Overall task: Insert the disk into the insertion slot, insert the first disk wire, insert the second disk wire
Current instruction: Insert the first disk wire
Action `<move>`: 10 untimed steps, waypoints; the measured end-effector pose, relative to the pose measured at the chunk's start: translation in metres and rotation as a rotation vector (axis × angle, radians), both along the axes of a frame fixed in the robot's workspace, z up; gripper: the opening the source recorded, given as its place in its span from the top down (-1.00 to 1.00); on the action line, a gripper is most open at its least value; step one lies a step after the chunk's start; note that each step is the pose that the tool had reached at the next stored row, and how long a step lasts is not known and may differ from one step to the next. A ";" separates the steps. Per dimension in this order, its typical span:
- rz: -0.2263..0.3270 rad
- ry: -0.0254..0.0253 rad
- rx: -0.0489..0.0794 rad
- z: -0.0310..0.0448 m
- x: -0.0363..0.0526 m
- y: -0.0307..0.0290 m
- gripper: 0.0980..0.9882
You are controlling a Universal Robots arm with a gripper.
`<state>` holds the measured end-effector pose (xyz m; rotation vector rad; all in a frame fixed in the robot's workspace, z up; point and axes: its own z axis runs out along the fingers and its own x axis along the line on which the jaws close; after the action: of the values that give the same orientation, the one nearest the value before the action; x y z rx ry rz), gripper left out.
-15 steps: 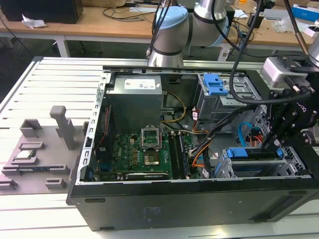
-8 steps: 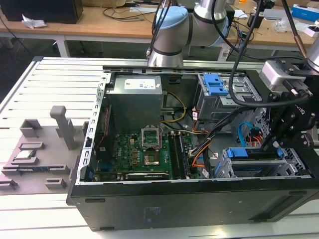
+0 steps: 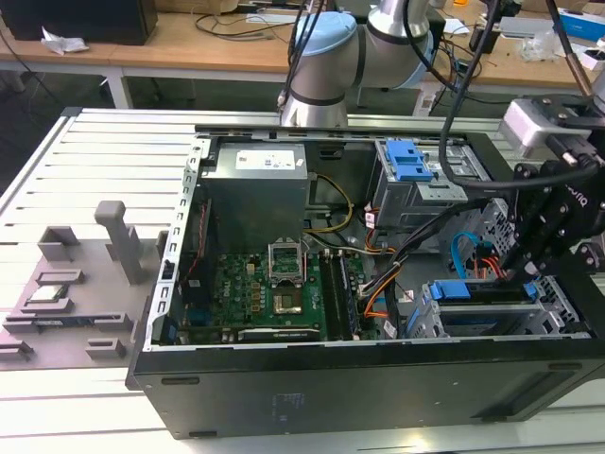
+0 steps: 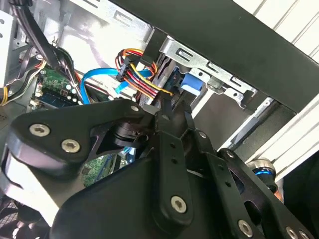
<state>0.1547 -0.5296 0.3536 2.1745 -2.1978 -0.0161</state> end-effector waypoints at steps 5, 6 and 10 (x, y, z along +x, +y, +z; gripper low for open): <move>0.000 0.0000 0.000 0.0103 0.0000 0.0087 0.86; 0.000 0.0001 0.000 0.0137 0.0000 0.0104 0.98; 0.000 0.0000 0.000 0.0205 0.0000 0.0113 0.98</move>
<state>0.1547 -0.5182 0.3741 2.1746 -2.1978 -0.0162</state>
